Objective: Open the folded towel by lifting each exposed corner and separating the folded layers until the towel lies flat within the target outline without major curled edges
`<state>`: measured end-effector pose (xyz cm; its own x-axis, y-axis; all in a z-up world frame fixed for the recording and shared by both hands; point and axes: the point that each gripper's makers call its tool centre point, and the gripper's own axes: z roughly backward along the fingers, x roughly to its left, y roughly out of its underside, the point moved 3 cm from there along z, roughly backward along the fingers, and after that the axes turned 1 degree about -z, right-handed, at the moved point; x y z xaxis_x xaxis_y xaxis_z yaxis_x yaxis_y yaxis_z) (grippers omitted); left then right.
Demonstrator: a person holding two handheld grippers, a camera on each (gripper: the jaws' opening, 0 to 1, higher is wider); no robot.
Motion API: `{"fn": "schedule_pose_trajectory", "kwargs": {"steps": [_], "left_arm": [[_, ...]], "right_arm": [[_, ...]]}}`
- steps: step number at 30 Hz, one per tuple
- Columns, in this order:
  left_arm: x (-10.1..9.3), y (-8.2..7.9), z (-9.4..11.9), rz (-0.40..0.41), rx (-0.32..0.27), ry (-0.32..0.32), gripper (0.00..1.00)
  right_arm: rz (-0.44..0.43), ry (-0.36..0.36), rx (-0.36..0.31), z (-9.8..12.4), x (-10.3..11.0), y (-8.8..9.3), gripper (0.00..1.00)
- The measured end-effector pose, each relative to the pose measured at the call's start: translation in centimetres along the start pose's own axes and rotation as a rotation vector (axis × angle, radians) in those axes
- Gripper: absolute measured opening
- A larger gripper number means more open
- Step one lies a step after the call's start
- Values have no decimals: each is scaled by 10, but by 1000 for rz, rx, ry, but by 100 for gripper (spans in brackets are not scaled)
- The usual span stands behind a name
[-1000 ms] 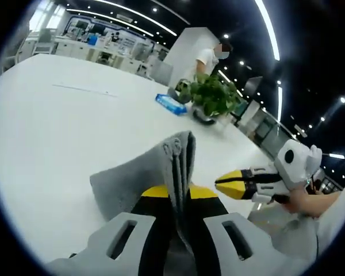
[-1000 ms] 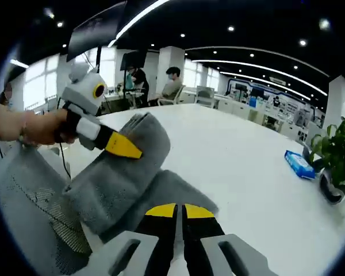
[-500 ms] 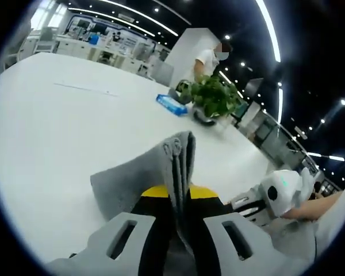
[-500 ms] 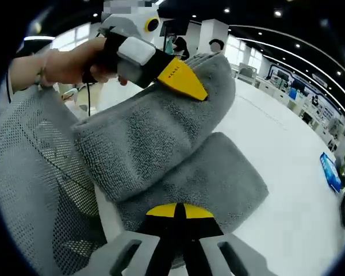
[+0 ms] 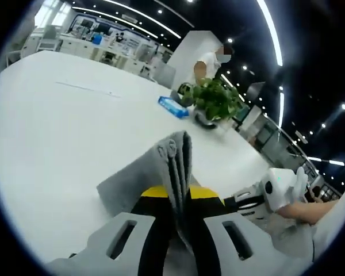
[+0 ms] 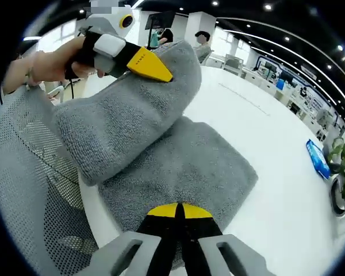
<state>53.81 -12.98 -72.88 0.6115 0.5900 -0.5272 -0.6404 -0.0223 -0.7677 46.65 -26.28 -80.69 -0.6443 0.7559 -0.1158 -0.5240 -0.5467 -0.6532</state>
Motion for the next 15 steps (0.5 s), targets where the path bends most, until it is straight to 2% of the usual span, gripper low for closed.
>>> {"fn": "schedule_pose_trajectory", "kwargs": {"steps": [15], "left_arm": [[8, -3, 4, 19, -14, -26, 8]], "right_arm": [[-89, 147, 76, 21, -41, 29, 0]]}}
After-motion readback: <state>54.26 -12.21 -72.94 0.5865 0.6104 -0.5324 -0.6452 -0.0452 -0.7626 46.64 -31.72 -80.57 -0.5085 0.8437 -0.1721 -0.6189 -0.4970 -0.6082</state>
